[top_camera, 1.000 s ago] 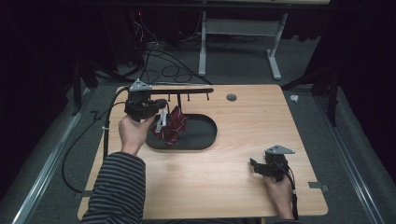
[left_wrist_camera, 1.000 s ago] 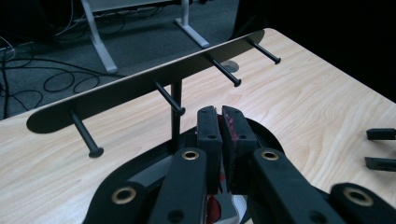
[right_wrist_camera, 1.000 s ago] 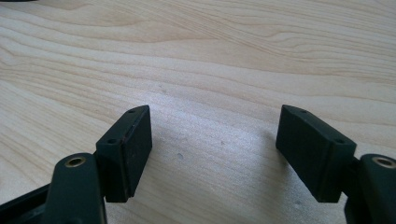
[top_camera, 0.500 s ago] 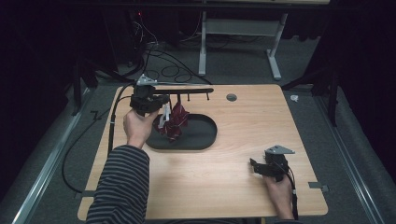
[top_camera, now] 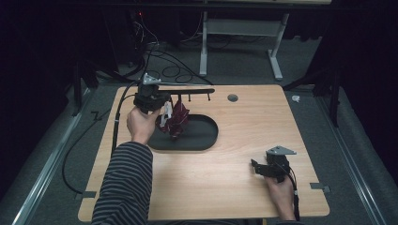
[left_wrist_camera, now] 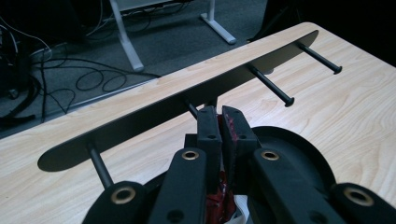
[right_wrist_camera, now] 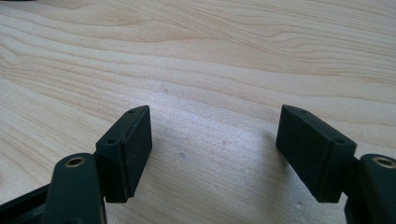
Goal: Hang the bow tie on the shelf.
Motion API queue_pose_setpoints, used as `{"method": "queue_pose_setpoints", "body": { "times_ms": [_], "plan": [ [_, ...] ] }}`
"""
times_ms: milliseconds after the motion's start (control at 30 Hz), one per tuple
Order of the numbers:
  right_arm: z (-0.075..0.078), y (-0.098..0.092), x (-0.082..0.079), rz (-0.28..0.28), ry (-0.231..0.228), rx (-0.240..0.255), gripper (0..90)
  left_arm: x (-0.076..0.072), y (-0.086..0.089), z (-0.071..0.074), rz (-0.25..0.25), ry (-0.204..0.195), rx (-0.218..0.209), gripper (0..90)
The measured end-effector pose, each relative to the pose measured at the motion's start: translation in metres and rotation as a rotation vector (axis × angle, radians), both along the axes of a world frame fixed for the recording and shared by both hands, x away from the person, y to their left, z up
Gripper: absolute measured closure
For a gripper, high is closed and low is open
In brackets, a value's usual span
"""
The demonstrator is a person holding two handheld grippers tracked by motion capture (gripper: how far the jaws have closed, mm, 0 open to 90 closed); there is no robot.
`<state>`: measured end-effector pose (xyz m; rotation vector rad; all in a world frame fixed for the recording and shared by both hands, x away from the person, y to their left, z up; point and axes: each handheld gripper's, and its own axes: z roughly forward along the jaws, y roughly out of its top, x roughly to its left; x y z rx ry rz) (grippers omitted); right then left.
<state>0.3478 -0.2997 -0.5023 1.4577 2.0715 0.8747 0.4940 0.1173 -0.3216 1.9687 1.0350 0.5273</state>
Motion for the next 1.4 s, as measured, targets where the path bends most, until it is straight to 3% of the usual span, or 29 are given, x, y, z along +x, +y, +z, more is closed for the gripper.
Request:
{"method": "queue_pose_setpoints", "body": {
  "times_ms": [600,1400],
  "plan": [
    [0.0,0.0,0.0,0.006,0.0,0.0,28.3,0.017,-0.003,-0.005,0.065,0.001,0.044,86.3],
    [0.0,0.0,0.0,0.007,0.0,0.001,28.3,0.019,-0.003,-0.011,0.071,0.009,0.079,84.9]
  ]
}}
